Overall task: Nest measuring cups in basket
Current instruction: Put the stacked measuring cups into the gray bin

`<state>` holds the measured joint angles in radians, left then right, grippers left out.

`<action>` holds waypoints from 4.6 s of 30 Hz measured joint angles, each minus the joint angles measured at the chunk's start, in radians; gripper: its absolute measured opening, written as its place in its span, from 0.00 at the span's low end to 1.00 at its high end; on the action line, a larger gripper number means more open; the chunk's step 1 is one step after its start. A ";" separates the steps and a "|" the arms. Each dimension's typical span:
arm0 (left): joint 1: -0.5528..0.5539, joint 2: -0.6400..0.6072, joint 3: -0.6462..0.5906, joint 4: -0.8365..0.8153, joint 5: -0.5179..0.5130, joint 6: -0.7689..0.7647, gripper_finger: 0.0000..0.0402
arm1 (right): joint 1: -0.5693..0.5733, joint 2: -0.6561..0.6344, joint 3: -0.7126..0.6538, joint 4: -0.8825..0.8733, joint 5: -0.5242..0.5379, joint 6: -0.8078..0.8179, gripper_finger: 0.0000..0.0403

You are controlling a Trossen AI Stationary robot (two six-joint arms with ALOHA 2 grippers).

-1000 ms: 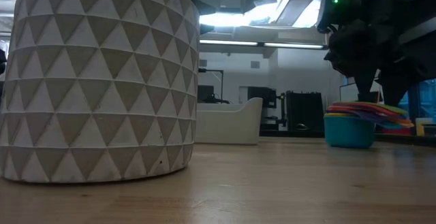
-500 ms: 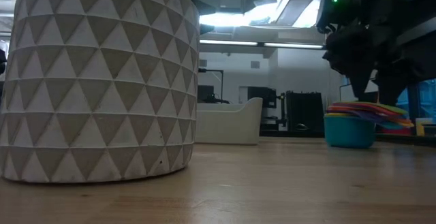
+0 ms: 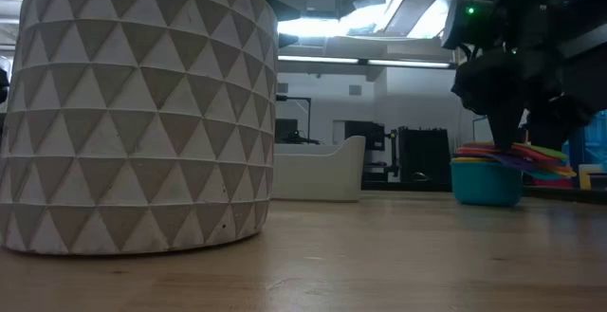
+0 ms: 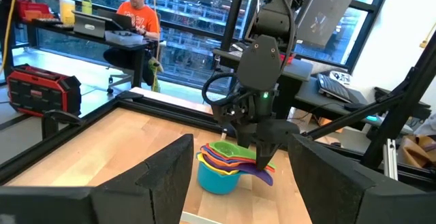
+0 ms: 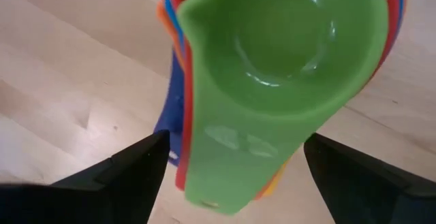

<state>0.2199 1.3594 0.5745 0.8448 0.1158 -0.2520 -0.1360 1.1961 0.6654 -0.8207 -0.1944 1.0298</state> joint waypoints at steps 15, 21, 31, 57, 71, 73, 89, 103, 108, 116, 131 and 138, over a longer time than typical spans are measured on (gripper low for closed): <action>0.000 0.000 0.000 0.000 0.000 0.000 0.58 | 0.000 0.000 -0.081 0.222 -0.020 0.005 0.85; 0.000 0.000 0.000 0.000 0.000 0.000 0.58 | -0.001 0.000 -0.082 0.283 -0.005 -0.013 0.85; 0.000 0.000 0.000 0.000 0.000 0.000 0.58 | -0.034 -0.001 -0.082 0.328 0.006 -0.067 0.85; 0.000 0.000 0.000 0.000 0.000 0.000 0.58 | -0.212 -0.087 -0.447 1.023 -0.278 -0.066 0.85; 0.000 0.000 0.000 0.000 0.000 0.000 0.58 | -0.210 -0.070 -0.503 1.168 -0.263 -0.070 0.85; 0.000 0.000 0.000 0.000 0.000 0.000 0.58 | -0.206 -0.048 -0.503 1.183 -0.263 -0.073 0.85; 0.000 0.000 0.000 0.000 0.000 0.000 0.58 | -0.187 0.168 -0.503 1.466 -0.297 -0.065 0.85; 0.000 0.000 0.000 0.000 0.000 0.000 0.58 | -0.187 0.255 -0.503 1.583 -0.301 -0.059 0.85; 0.000 0.000 0.000 0.000 0.000 0.000 0.58 | -0.187 0.255 -0.502 1.611 -0.297 -0.048 0.85; 0.000 0.000 0.000 0.000 0.000 0.000 0.58 | -0.187 0.289 -0.501 1.625 -0.297 -0.044 0.85; 0.000 0.000 0.000 0.000 0.000 0.000 0.58 | -0.188 0.391 -0.478 1.750 -0.297 -0.044 0.85; 0.000 0.000 0.000 0.000 0.000 0.000 0.58 | -0.187 0.398 -0.477 1.752 -0.299 -0.071 0.81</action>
<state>0.2199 1.3594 0.5743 0.8448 0.1162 -0.2520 -0.3229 1.5944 0.1886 0.9318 -0.4938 0.9588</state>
